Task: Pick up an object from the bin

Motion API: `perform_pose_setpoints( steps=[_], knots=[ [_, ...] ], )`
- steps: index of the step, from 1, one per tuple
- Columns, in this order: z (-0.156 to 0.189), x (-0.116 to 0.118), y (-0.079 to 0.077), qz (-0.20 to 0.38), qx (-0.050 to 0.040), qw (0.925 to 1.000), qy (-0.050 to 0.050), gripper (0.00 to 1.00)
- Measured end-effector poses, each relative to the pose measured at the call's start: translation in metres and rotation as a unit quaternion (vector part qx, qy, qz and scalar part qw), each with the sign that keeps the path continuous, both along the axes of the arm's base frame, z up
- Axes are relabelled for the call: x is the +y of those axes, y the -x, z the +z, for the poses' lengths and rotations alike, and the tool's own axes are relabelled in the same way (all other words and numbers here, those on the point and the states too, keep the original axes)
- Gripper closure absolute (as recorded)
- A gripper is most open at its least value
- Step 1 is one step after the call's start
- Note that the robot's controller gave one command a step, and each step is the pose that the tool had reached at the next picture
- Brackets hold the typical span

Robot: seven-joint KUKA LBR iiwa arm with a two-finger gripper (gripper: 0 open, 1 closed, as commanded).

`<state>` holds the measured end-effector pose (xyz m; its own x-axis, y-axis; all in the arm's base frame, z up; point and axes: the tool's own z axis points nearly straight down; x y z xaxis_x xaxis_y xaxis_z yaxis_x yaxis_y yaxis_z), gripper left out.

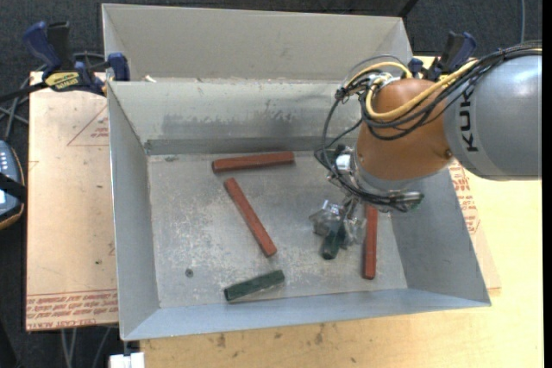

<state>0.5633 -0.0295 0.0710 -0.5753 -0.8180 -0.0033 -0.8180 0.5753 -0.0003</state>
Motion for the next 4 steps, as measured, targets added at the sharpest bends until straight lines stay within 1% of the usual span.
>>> perform_pose_setpoints(
  steps=[2,3,4],
  knots=[
    [0.003,0.000,0.001,0.000,0.0015,1.0000,0.000,1.00],
    [0.024,0.001,0.004,0.000,0.0061,1.0000,-0.001,1.00],
    [0.048,0.001,0.002,-0.001,0.0030,1.0000,0.000,1.00]
  ],
)
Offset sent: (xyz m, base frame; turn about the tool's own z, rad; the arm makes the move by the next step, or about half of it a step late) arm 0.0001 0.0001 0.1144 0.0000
